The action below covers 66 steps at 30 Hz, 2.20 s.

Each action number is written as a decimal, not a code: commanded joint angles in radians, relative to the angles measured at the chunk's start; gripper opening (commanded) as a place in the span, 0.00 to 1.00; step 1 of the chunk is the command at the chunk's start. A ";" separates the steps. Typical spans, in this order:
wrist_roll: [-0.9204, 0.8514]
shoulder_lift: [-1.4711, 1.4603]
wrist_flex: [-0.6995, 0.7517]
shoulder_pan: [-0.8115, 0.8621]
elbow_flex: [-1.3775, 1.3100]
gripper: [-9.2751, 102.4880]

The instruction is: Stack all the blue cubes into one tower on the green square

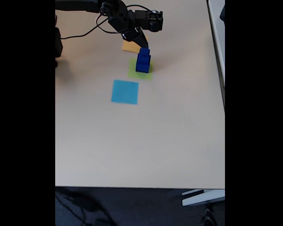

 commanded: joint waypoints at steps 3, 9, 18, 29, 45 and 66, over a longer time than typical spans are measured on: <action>0.008 0.006 -0.032 -0.011 -0.048 0.08; 0.008 0.005 -0.061 -0.009 -0.020 0.08; 0.017 0.008 -0.055 -0.015 -0.015 0.08; 0.081 0.028 -0.052 -0.018 0.014 0.08; 0.120 0.029 -0.043 -0.009 0.026 0.08; 0.160 0.028 -0.035 -0.006 0.055 0.08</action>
